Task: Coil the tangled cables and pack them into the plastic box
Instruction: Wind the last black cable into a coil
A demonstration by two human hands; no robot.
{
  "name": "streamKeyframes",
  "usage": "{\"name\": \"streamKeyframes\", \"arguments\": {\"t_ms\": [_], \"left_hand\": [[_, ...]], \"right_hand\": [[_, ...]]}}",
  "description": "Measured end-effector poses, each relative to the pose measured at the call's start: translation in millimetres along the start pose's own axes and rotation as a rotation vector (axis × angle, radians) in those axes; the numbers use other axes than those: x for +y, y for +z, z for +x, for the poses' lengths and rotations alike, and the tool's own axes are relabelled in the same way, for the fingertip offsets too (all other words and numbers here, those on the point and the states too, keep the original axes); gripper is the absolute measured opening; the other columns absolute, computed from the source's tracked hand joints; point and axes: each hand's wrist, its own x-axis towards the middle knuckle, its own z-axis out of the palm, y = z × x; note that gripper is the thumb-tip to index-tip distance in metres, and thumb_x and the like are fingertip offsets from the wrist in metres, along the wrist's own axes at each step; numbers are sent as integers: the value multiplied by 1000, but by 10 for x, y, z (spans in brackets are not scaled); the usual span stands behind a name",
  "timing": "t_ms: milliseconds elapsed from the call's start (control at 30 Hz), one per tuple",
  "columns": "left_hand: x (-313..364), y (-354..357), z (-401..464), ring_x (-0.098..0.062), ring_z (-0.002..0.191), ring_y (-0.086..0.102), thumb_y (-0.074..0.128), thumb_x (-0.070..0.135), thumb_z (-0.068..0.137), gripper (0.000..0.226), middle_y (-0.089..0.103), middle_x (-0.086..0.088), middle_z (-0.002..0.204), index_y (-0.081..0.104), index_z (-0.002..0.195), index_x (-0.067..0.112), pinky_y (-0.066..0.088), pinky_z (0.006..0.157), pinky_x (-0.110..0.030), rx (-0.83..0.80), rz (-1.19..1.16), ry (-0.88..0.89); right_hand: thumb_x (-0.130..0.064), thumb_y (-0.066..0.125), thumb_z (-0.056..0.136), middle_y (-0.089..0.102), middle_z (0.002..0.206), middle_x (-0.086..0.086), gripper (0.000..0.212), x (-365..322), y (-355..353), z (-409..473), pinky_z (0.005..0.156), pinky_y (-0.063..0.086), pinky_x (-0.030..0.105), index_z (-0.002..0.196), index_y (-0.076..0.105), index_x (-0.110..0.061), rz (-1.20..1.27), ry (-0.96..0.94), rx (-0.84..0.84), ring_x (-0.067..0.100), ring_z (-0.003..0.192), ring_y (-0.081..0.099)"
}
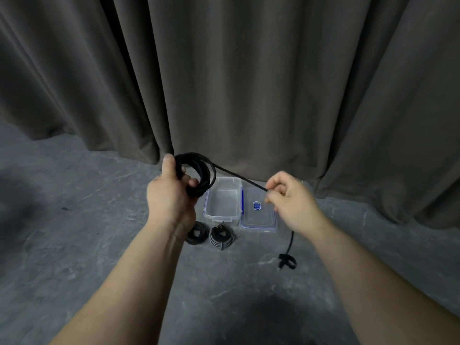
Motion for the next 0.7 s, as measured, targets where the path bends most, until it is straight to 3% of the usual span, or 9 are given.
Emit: {"name": "streamKeyframes", "arguments": {"t_ms": [67, 133, 200, 267, 367, 467, 533, 600, 700], "left_hand": [[-15, -15, 16, -7, 38, 42, 50, 34, 99, 32, 45, 9, 43, 49, 72, 16, 39, 58, -25, 9, 21, 12], [-55, -13, 25, -8, 41, 42, 49, 34, 99, 33, 42, 8, 43, 49, 73, 15, 38, 55, -24, -7, 82, 44], [-112, -19, 44, -11, 44, 41, 48, 35, 99, 35, 38, 9, 42, 47, 69, 16, 37, 51, -23, -36, 212, 124], [-181, -39, 57, -10, 45, 38, 46, 36, 100, 42, 38, 11, 39, 43, 63, 18, 33, 53, -28, -81, 392, 230], [-265, -38, 0, -6, 45, 43, 43, 38, 101, 43, 47, 12, 42, 48, 63, 18, 35, 50, -26, -187, 598, 295], [-352, -5, -96, -11, 58, 60, 42, 39, 101, 46, 62, 6, 55, 63, 72, 12, 51, 59, -26, -289, 611, 186], [-406, 18, -134, -17, 61, 59, 40, 42, 101, 52, 61, 0, 54, 67, 69, 12, 50, 67, -34, -353, 570, 79], [-437, 32, -168, -19, 59, 54, 38, 44, 101, 56, 56, -4, 53, 69, 69, 11, 44, 68, -38, -411, 546, 11], [-430, 37, -195, -15, 57, 49, 39, 48, 99, 56, 46, -1, 52, 65, 77, 4, 41, 60, -27, -512, 549, -13]], "right_hand": [[-6, 59, 87, 63, 67, 7, 25, -13, 1, -23, 58, 39, 28, 73, 56, -26, -82, -38, -47, 12, 55, 46], [-9, 61, 86, 67, 72, -4, 24, -85, 21, -56, 65, 46, 27, 77, 65, -30, -161, -83, -156, 11, 62, 57], [-6, 58, 84, 69, 82, -12, 26, -226, 41, -103, 74, 51, 22, 90, 74, -27, -202, -123, -294, 6, 76, 65], [-3, 55, 83, 66, 80, -14, 32, -375, 54, -138, 70, 50, 21, 96, 77, -23, -213, -202, -360, 5, 72, 62], [-1, 58, 86, 64, 73, -20, 31, -546, 67, -167, 65, 48, 19, 93, 77, -24, -96, -292, -326, 5, 67, 60], [3, 64, 85, 68, 76, -12, 24, -591, 109, -166, 68, 48, 12, 85, 70, -20, 153, -250, -269, -1, 71, 63], [2, 69, 82, 65, 69, -8, 24, -558, 134, -143, 59, 46, 13, 78, 63, -21, 244, -219, -171, 2, 59, 61], [-1, 75, 78, 60, 60, -6, 25, -508, 135, -118, 51, 47, 19, 74, 60, -20, 268, -182, -92, 7, 49, 58], [-9, 79, 75, 63, 64, 9, 21, -439, 112, -86, 60, 53, 38, 70, 63, -22, 255, -166, -24, 25, 57, 62]]}}
